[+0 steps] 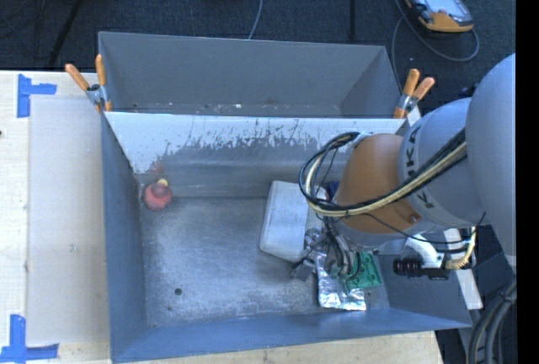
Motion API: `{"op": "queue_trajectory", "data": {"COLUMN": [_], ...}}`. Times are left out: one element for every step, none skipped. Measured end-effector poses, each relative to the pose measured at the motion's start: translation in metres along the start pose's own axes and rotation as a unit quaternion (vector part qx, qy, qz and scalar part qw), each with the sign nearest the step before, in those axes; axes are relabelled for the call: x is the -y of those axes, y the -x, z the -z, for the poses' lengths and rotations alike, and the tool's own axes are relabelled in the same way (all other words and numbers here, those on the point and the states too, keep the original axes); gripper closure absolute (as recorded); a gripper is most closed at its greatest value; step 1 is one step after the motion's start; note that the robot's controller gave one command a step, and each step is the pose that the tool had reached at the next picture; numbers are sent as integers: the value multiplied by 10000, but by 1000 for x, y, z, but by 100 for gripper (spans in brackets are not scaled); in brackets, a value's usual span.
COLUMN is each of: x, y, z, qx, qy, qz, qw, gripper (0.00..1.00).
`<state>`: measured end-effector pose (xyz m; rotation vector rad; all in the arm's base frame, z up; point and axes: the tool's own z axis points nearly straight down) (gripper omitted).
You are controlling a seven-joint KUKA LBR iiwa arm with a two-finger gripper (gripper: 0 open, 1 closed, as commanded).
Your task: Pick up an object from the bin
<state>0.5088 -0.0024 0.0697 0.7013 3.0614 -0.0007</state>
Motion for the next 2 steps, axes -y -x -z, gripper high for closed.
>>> {"op": "queue_trajectory", "data": {"x": [3,6], "y": [37,42], "z": [129,177], "qx": [29,11], "qy": [12,7], "qz": [-156,-215], "qw": [9999,9998], "gripper": [100,100]}}
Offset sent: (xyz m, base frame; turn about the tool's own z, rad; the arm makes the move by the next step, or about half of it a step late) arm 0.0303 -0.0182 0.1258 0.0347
